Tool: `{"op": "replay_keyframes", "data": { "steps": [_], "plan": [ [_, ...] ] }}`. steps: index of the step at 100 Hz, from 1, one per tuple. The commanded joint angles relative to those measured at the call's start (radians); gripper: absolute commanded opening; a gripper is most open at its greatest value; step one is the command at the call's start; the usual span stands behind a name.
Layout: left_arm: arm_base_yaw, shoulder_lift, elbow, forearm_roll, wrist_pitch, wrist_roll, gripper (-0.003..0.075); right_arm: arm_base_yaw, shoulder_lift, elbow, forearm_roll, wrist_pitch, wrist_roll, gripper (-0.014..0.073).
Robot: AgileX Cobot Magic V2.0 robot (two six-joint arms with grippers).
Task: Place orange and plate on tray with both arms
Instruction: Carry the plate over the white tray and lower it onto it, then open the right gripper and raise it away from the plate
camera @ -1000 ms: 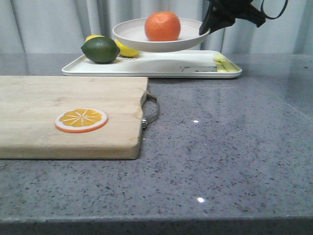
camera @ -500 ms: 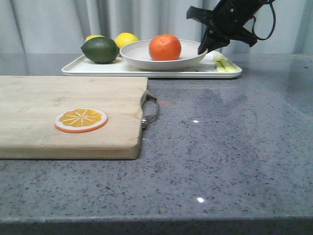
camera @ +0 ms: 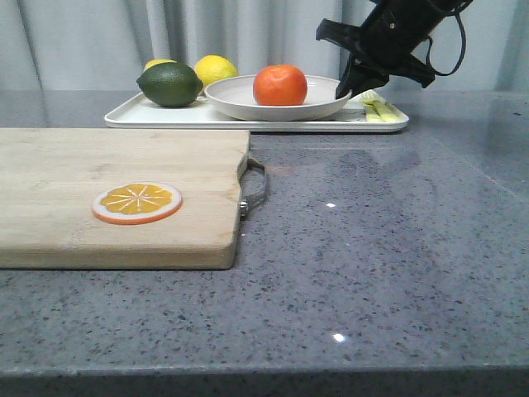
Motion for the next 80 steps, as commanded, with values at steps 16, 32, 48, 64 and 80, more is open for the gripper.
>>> {"op": "replay_keyframes", "data": {
  "steps": [16, 32, 48, 64, 80],
  "plan": [
    [0.003, 0.003, -0.029, -0.002, -0.058, 0.002, 0.0639, -0.007, -0.061, -0.037, 0.023, -0.043, -0.007, -0.0032],
    [0.003, 0.003, -0.029, -0.002, -0.058, 0.002, 0.0639, -0.007, -0.061, -0.037, 0.023, -0.045, -0.007, 0.0220],
    [0.003, 0.003, -0.029, -0.002, -0.058, 0.002, 0.0639, -0.007, -0.061, -0.049, 0.023, -0.043, -0.007, 0.0488],
    [0.003, 0.003, -0.029, -0.002, -0.058, 0.002, 0.0639, -0.007, -0.089, -0.104, 0.020, -0.016, -0.013, 0.0500],
    [0.003, 0.003, -0.029, -0.002, -0.058, 0.002, 0.0639, -0.007, -0.183, -0.128, -0.039, -0.002, -0.069, 0.0498]
  ]
}}
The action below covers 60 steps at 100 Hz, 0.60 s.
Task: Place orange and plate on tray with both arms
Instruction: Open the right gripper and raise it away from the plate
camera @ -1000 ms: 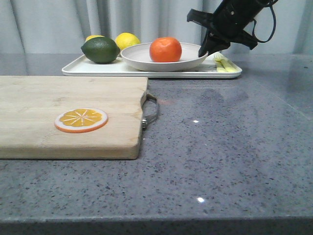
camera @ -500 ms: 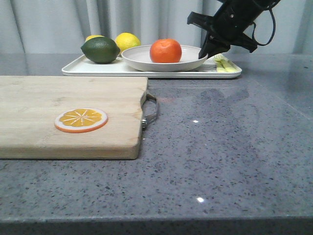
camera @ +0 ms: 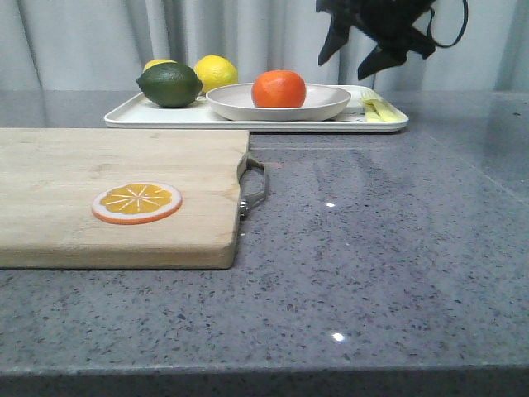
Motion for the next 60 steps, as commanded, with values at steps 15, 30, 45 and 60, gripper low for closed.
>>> {"op": "replay_keyframes", "data": {
  "steps": [15, 30, 45, 60],
  "plan": [
    [0.003, 0.003, -0.029, -0.002, -0.058, 0.002, 0.0639, -0.007, -0.254, -0.045, -0.152, 0.017, -0.040, 0.0498],
    [0.003, 0.003, -0.029, -0.002, -0.058, 0.002, 0.0639, -0.007, -0.355, -0.036, -0.262, 0.120, -0.041, 0.0489],
    [0.003, 0.003, -0.029, -0.002, -0.058, 0.002, 0.0639, -0.007, -0.471, 0.057, -0.308, 0.139, -0.051, 0.0465],
    [0.003, 0.003, -0.029, -0.002, -0.066, 0.002, 0.0639, -0.007, -0.621, 0.241, -0.308, 0.064, -0.069, 0.0465]
  ]
}}
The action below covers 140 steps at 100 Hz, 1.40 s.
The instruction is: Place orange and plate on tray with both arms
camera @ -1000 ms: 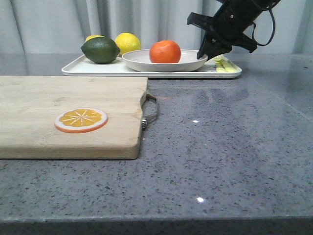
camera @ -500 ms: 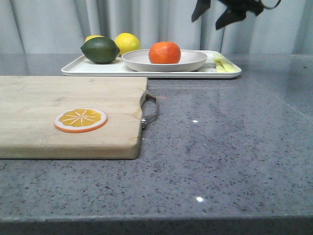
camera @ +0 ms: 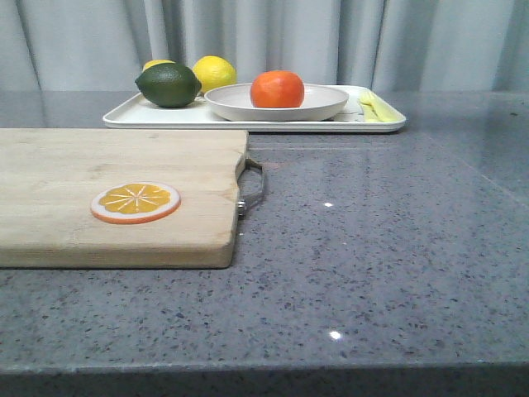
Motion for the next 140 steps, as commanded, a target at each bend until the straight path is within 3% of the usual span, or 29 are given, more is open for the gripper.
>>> {"op": "replay_keyframes", "data": {
  "steps": [1, 53, 72, 92, 118, 129, 140],
  "plan": [
    [0.003, 0.003, -0.029, -0.002, -0.066, 0.002, 0.0639, -0.007, -0.137, 0.071, -0.007, -0.108, -0.028, 0.0465],
    [0.003, 0.003, -0.029, -0.002, -0.080, 0.002, 0.0639, -0.007, -0.906, 1.074, -0.007, -0.547, -0.044, 0.0465],
    [0.003, 0.003, -0.029, -0.002, -0.080, 0.002, 0.0639, -0.007, -1.167, 1.327, -0.008, -0.645, -0.044, 0.0465],
    [0.003, 0.003, -0.029, -0.002, -0.080, 0.002, 0.0639, -0.007, -1.313, 1.462, -0.008, -0.676, -0.044, 0.0465],
    [0.003, 0.003, -0.029, -0.002, -0.080, 0.002, 0.0635, -0.007, -1.329, 1.499, -0.008, -0.683, -0.044, 0.0465],
    [0.003, 0.003, -0.029, -0.002, -0.080, 0.002, 0.0549, -0.007, -1.329, 1.499, -0.008, -0.698, -0.044, 0.0439],
    [0.003, 0.003, -0.029, -0.002, -0.080, 0.002, 0.0372, -0.007, -1.329, 1.499, -0.008, -0.701, -0.044, 0.0276]
  ]
}}
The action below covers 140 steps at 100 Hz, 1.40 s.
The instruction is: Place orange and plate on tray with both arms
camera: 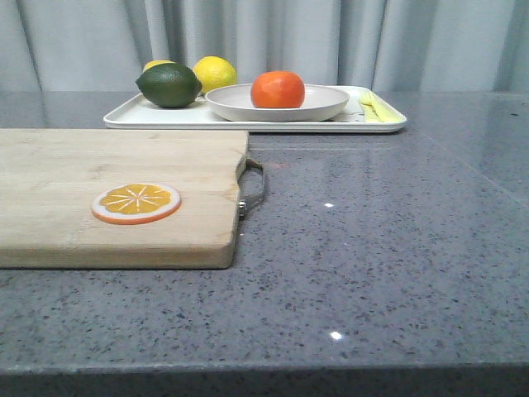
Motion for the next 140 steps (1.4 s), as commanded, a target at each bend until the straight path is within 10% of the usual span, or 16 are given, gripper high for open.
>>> {"op": "replay_keyframes", "data": {
  "steps": [1, 23, 112, 140],
  "plan": [
    [0.003, 0.003, -0.029, -0.002, -0.058, 0.002, 0.0360, -0.007, 0.006, -0.025, -0.008, -0.094, -0.012, 0.0262],
    [0.003, 0.003, -0.029, -0.002, -0.058, 0.002, -0.0018, -0.007, 0.006, -0.025, -0.006, -0.099, -0.012, -0.0064],
    [0.003, 0.003, -0.022, 0.001, -0.058, 0.002, -0.0019, -0.007, 0.006, -0.025, -0.006, -0.098, -0.012, -0.0067],
    [0.023, -0.099, 0.127, 0.485, -0.188, -0.396, -0.0019, -0.007, 0.006, -0.025, -0.006, -0.098, -0.012, -0.0067]
  ]
}}
